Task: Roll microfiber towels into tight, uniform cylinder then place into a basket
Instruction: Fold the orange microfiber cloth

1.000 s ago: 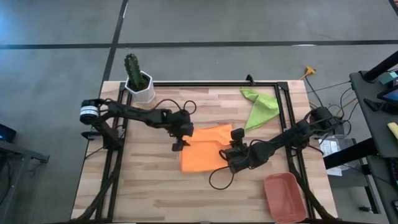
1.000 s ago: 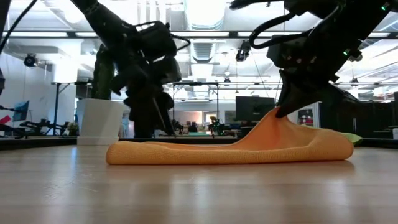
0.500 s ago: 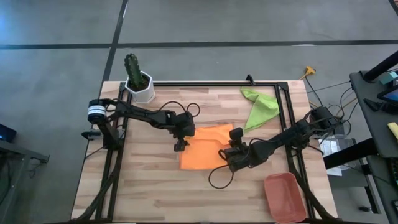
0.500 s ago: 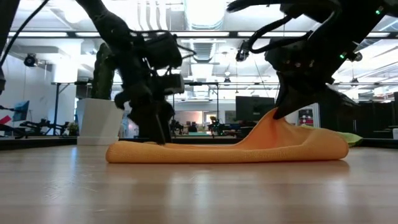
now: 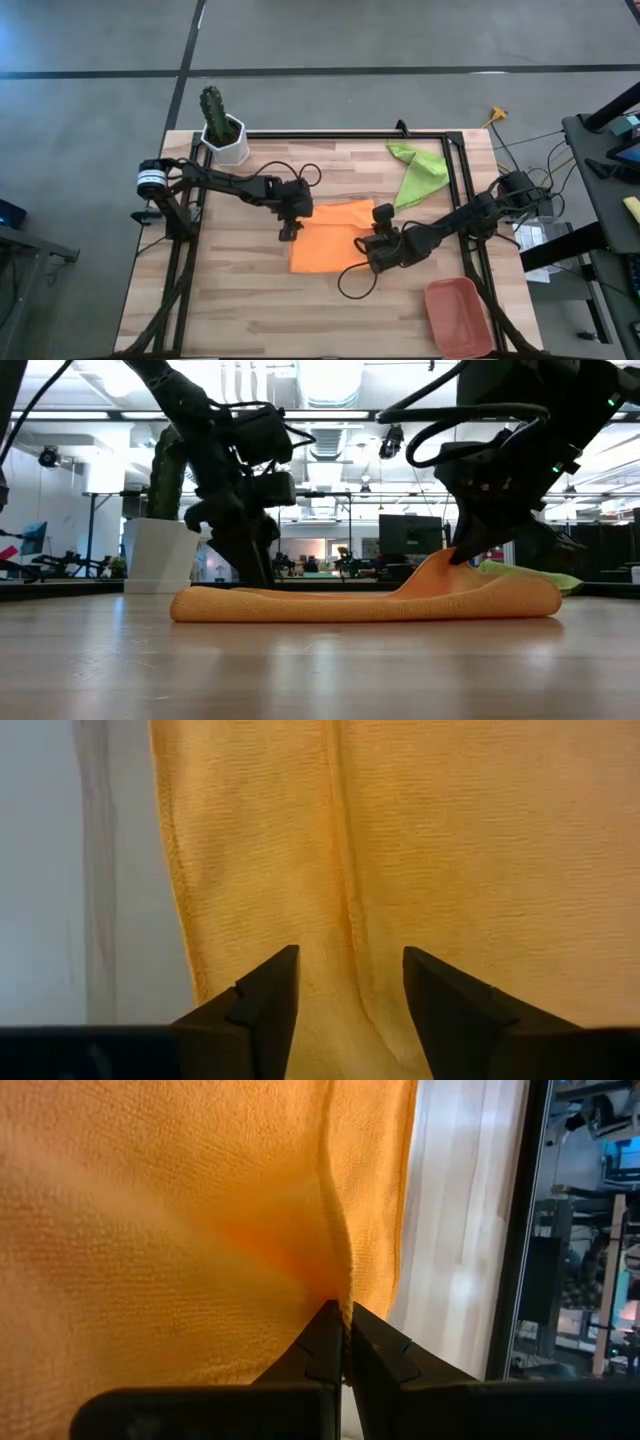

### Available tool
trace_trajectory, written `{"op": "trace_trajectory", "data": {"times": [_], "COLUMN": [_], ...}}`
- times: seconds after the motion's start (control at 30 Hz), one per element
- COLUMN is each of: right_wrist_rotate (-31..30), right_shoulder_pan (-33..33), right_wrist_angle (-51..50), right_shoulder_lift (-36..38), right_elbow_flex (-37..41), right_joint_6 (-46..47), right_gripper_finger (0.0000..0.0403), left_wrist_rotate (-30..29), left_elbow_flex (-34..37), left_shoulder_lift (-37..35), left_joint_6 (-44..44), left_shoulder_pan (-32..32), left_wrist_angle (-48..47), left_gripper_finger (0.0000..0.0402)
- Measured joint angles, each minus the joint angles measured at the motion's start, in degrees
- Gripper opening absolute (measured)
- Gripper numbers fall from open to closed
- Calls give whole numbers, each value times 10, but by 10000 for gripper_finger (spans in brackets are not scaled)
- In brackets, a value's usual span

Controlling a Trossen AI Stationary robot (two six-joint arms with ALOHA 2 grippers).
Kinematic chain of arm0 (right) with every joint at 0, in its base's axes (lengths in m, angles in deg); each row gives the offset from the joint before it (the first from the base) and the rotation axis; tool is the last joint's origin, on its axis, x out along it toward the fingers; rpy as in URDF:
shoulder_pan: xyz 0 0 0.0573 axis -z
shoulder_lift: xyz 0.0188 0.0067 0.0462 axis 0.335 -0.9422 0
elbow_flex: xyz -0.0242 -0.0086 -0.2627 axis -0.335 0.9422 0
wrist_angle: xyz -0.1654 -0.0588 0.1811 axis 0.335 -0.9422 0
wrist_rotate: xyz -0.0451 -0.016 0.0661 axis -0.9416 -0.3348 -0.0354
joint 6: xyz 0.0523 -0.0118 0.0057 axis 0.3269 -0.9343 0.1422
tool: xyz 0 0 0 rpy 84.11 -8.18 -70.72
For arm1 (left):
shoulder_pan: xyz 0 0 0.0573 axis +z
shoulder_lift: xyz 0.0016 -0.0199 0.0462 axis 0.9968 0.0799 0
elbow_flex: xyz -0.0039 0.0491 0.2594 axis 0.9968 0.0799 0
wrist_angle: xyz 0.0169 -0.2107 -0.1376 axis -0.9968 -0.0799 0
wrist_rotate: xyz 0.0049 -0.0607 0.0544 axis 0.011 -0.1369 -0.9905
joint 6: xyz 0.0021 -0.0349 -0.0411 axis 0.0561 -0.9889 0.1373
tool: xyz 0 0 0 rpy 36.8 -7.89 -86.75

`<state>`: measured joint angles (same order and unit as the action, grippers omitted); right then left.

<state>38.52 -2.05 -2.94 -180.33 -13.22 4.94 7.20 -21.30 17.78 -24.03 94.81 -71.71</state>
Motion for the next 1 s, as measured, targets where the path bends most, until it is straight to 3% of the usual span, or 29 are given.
{"op": "trace_trajectory", "data": {"times": [0.17, 0.8, 1.0], "right_wrist_rotate": [0, -1, -2], "right_shoulder_pan": [0, 3, 3], "right_wrist_angle": [5, 17, 18], "right_shoulder_lift": [0, 0, 0], "right_elbow_flex": [1, 2, 6], "right_joint_6": [0, -5, -5], "right_gripper_finger": [9, 9, 9], "left_wrist_rotate": [50, 50, 60], "left_elbow_flex": [-1, -9, -8], "left_shoulder_lift": [4, 18, 30], "left_joint_6": [-2, -2, -2], "left_shoulder_pan": [-1, 0, -6], "left_wrist_angle": [-1, -4, -7], "left_gripper_finger": [162, 161, 108]}}
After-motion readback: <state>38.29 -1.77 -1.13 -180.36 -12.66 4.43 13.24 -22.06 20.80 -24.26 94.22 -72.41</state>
